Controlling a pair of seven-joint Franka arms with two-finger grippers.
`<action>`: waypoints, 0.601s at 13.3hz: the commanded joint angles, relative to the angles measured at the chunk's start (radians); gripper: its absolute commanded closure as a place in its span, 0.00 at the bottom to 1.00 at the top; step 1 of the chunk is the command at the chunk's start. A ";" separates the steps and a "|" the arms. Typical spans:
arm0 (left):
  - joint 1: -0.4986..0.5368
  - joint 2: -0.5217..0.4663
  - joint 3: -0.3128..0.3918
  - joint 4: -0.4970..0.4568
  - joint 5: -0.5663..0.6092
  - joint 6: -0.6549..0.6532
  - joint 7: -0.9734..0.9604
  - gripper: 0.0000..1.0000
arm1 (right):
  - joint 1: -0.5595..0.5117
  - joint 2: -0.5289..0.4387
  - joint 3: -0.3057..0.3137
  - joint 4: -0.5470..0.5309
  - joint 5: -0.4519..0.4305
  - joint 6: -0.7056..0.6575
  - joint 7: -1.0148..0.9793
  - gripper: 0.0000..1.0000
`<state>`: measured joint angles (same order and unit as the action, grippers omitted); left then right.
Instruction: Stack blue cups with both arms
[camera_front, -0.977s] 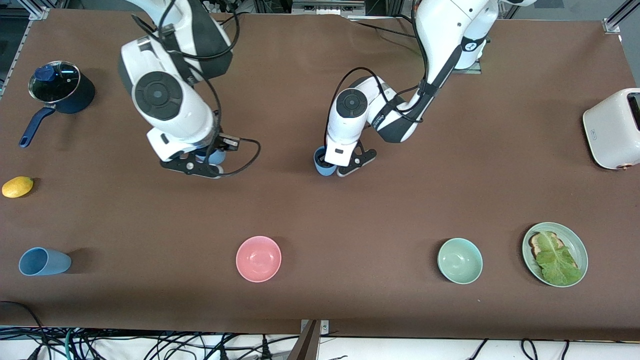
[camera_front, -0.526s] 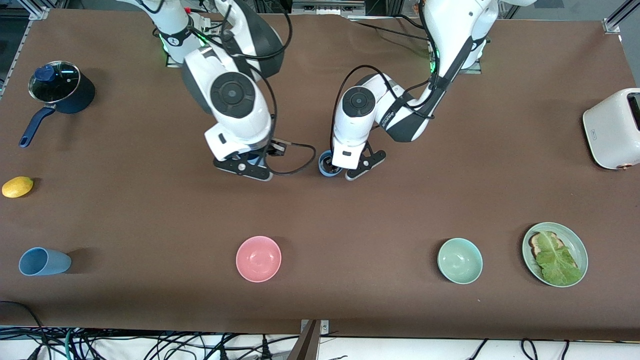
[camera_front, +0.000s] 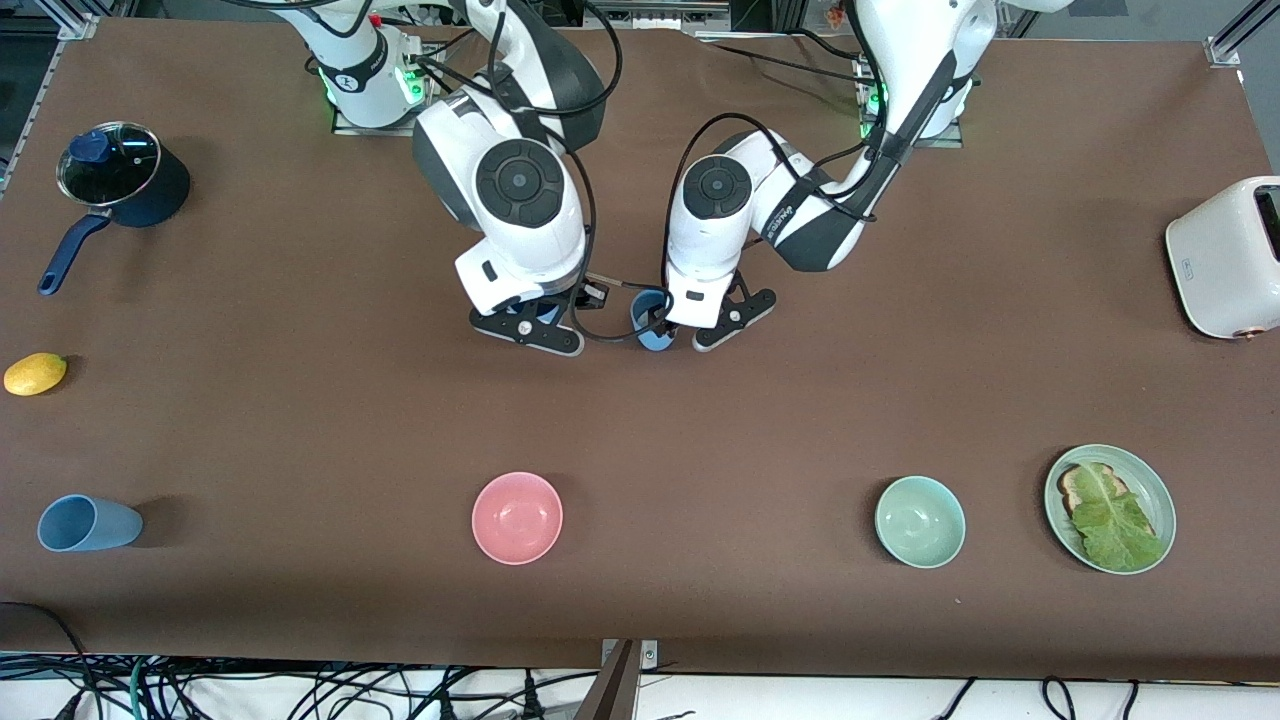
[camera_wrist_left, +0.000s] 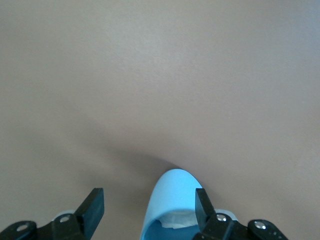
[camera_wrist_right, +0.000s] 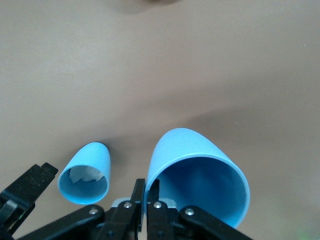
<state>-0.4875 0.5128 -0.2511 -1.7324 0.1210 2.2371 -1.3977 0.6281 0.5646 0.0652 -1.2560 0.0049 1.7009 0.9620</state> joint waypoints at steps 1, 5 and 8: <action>0.085 -0.095 0.000 -0.007 0.020 -0.120 0.147 0.18 | 0.025 0.020 -0.005 0.041 0.010 -0.006 0.037 1.00; 0.237 -0.204 0.000 -0.004 -0.033 -0.260 0.444 0.17 | 0.054 0.023 -0.005 0.056 0.010 0.029 0.069 1.00; 0.326 -0.244 0.000 0.031 -0.043 -0.356 0.607 0.16 | 0.085 0.034 -0.005 0.064 0.010 0.106 0.109 1.00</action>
<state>-0.2027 0.2964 -0.2448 -1.7166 0.1073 1.9418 -0.8958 0.6876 0.5696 0.0654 -1.2427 0.0069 1.7847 1.0409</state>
